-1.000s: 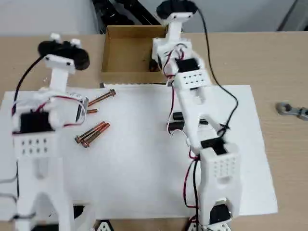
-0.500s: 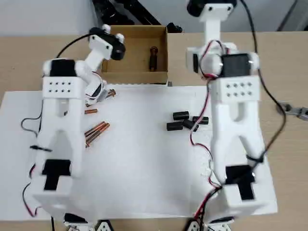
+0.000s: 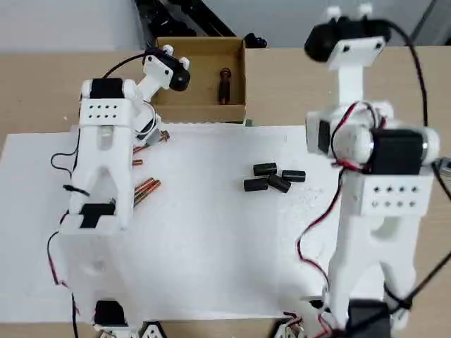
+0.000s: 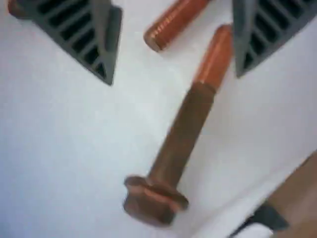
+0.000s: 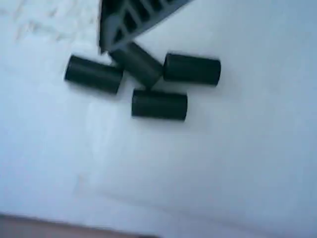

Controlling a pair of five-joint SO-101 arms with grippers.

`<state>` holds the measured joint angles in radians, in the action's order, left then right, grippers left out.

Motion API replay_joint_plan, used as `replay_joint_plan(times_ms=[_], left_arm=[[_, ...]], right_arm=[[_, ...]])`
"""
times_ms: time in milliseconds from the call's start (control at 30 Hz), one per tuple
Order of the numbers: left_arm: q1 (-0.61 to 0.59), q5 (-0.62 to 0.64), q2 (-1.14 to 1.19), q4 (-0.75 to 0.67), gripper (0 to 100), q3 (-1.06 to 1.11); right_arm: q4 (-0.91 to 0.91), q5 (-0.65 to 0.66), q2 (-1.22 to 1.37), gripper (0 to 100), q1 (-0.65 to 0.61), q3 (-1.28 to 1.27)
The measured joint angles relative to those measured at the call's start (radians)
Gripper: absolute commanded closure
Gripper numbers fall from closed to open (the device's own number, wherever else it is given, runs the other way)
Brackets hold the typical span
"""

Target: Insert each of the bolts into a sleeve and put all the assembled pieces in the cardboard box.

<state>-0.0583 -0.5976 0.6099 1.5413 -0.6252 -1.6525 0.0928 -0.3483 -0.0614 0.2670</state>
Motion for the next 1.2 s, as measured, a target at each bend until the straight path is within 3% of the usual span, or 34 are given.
replay_joint_plan(times_ms=[533, 1033, 1200], left_arm=[[0.0, -0.026, 0.196, 0.003, 85, -0.13], [0.0, -0.012, 0.282, -0.014, 85, -0.149], [0.008, -0.011, 0.307, -0.012, 99, -0.16]], right_arm=[[0.31, 0.012, -0.511, 81.6, 0.008, -0.756], [0.318, 0.012, -0.568, 81.6, 0.008, -0.819], [0.318, 0.012, -0.568, 81.7, 0.008, -0.819]])
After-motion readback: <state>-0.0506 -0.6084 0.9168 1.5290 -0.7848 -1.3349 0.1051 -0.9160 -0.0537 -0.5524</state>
